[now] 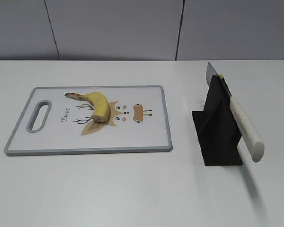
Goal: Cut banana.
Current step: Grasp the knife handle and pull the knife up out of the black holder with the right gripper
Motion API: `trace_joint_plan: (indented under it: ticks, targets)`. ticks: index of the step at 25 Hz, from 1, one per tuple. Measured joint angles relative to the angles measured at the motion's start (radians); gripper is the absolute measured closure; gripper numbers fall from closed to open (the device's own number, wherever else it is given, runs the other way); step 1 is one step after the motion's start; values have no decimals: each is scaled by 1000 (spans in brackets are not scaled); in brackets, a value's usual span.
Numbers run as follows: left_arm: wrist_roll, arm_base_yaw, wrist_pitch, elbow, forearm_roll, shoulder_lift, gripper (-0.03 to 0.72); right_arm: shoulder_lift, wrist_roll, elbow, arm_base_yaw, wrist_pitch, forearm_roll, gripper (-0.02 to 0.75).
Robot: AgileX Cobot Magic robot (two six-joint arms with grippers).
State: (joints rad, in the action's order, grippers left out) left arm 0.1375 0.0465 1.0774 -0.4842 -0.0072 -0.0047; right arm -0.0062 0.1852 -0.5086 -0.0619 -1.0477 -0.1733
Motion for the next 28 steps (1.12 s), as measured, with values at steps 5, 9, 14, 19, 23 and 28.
trace_joint_plan:
  ticks: [5, 9, 14, 19, 23, 28]
  targets:
    - [0, 0, 0, 0, 0, 0, 97, 10, 0, 0, 0, 1, -1, 170]
    - [0, 0, 0, 0, 0, 0, 97, 98, 0, -18, 0, -1, -1, 170]
    - [0, 0, 0, 0, 0, 0, 97, 258, -1, -86, 0, -13, -6, 170]
    - [0, 0, 0, 0, 0, 0, 97, 427, -5, -152, 0, -73, -38, 171]
    - [0, 0, 0, 0, 0, 0, 97, 545, -26, -198, 0, -135, -55, 171]
    - [0, 0, 0, 0, 1, 0, 97, 706, -87, -259, 0, -163, -60, 171]
